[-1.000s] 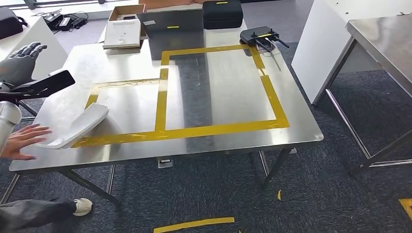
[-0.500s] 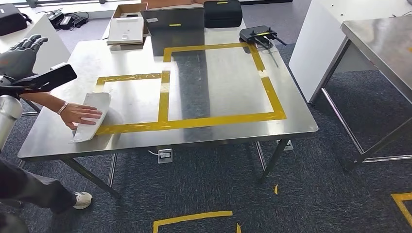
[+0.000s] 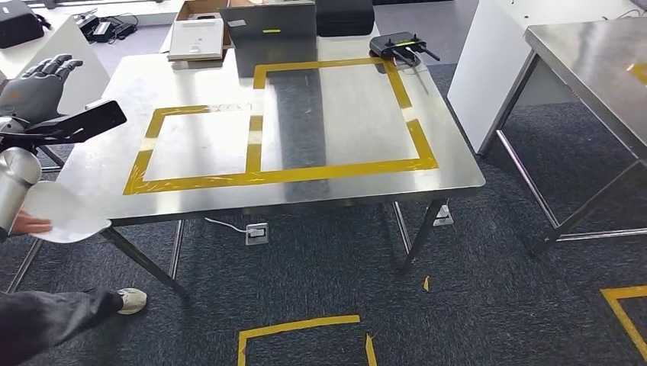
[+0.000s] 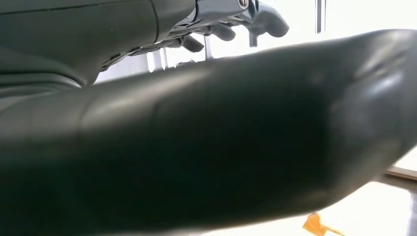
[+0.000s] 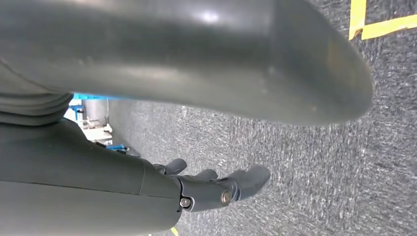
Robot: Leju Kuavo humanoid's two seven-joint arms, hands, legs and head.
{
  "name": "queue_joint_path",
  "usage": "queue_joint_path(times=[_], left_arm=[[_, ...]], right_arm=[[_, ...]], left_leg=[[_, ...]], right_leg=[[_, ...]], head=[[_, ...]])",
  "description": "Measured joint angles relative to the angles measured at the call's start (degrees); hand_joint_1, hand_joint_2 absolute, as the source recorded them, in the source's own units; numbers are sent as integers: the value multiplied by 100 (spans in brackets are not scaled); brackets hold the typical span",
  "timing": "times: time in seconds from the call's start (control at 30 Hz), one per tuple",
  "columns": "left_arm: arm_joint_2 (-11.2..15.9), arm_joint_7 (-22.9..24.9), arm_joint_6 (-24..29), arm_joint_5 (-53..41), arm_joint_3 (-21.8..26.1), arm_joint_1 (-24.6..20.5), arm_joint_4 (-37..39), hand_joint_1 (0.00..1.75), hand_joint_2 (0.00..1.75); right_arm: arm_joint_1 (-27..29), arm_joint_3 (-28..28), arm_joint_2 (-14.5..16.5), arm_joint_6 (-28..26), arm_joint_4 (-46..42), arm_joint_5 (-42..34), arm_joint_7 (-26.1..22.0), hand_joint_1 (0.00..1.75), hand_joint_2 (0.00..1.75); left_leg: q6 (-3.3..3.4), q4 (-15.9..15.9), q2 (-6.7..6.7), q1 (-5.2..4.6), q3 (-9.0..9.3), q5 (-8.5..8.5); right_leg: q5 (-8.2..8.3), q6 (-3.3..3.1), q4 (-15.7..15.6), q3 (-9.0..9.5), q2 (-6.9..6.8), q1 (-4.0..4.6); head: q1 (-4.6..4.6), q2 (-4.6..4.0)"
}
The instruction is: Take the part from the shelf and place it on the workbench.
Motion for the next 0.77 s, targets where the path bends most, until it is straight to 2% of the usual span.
queue_joint_path(times=[0.03,0.07,0.13,0.17,0.2,0.23,0.27,0.33,0.37,0.4,0.47,0.5,0.53,0.57,0.63,0.67,0.7,0.77], left_arm=[[13,1,-4,-13,9,-2,2,0,0],[26,1,-9,-24,19,-4,4,0,0],[42,1,-29,-55,40,-5,13,0,0],[44,1,-43,-70,49,-3,20,0,0],[46,1,-56,-82,56,0,26,0,0],[46,1,-65,-90,60,-1,30,0,0],[46,1,-70,-97,62,-5,31,0,0],[45,0,-79,-115,66,-21,27,0,0],[45,0,-86,-122,67,-29,25,0,0],[45,1,-92,-127,71,-37,23,0,0],[41,2,-107,-136,80,-48,22,0,0],[34,3,-110,-143,86,-59,23,0,0],[23,3,-114,-151,95,-72,22,0,0],[12,3,-115,-162,105,-84,22,0,0],[0,5,-119,-176,130,-92,22,0,0],[-2,7,-121,-180,140,-88,26,0,0],[-2,8,-125,-181,148,-83,29,0,0],[-2,9,-134,-184,156,-76,33,0,0]], right_arm=[[0,0,1,0,0,3,1,0,0],[-1,0,1,1,0,4,1,0,0],[-3,0,1,1,0,7,1,0,0],[-4,0,1,1,0,8,1,0,0],[-4,-1,1,1,0,8,1,0,0],[-5,-1,1,1,0,8,1,0,0],[-7,-2,1,1,0,8,1,0,0],[-15,-2,0,-2,0,7,1,0,0],[-20,-2,-1,-4,0,5,1,0,0],[-23,-2,-1,-6,-1,3,0,0,0],[-19,-3,1,-7,-1,-1,-1,0,0],[-13,-3,3,-6,-1,-1,-3,0,0],[-9,-4,4,-5,0,-1,-3,0,0],[-7,-4,5,-6,0,-1,-3,0,0],[-14,-4,4,-7,0,-1,0,0,0],[-17,-4,3,-8,0,-1,0,0,0],[-19,-5,3,-8,0,-1,0,0,0],[-22,-6,3,-9,0,-4,1,0,0]], left_leg=[[-37,115,-9,9,-55,-130],[-73,338,-19,22,-139,-337],[-133,1045,-28,46,-351,-829],[-154,1353,-28,59,-414,-970],[-167,1509,-28,71,-402,-1003],[-172,1438,-28,81,-275,-927],[-173,1161,-28,90,-40,-793],[-155,364,-43,89,524,-644],[-127,88,-59,75,699,-626],[-90,-57,-74,55,770,-642],[15,-90,-85,24,719,-582],[72,-106,-76,24,682,-539],[133,-120,-68,29,636,-478],[185,-134,-60,35,583,-409],[243,-131,-55,22,436,-282],[254,-124,-55,10,355,-223],[261,-115,-57,-2,273,-166],[262,-99,-63,-20,156,-86]], right_leg=[[52,-40,-23,-32,-8,-11],[107,-70,-42,-73,-16,-22],[204,-92,-49,-187,-26,-23],[251,-89,-47,-248,-28,-24],[300,-80,-45,-310,-30,-25],[348,-66,-44,-368,-31,-30],[395,-45,-43,-419,-30,-38],[484,16,-42,-496,-25,-50],[530,56,-48,-515,-20,-53],[577,98,-58,-527,-15,-54],[670,189,-106,-539,-6,-62],[657,225,-101,-565,-3,-69],[548,252,-27,-618,-2,-73],[344,267,153,-700,-3,-76],[-208,276,839,-926,-5,-59],[-387,277,1201,-1011,-4,-46],[-450,271,1449,-1033,-4,-30],[-349,243,1508,-906,-4,-7]], head=[[0,0],[-3,0],[-4,0],[-5,0],[-4,0],[-4,0],[-4,0],[-2,0],[-3,0],[-9,0],[-21,0],[-26,0],[-24,0],[-21,0],[-16,0],[-16,0],[-16,0],[-16,0]])
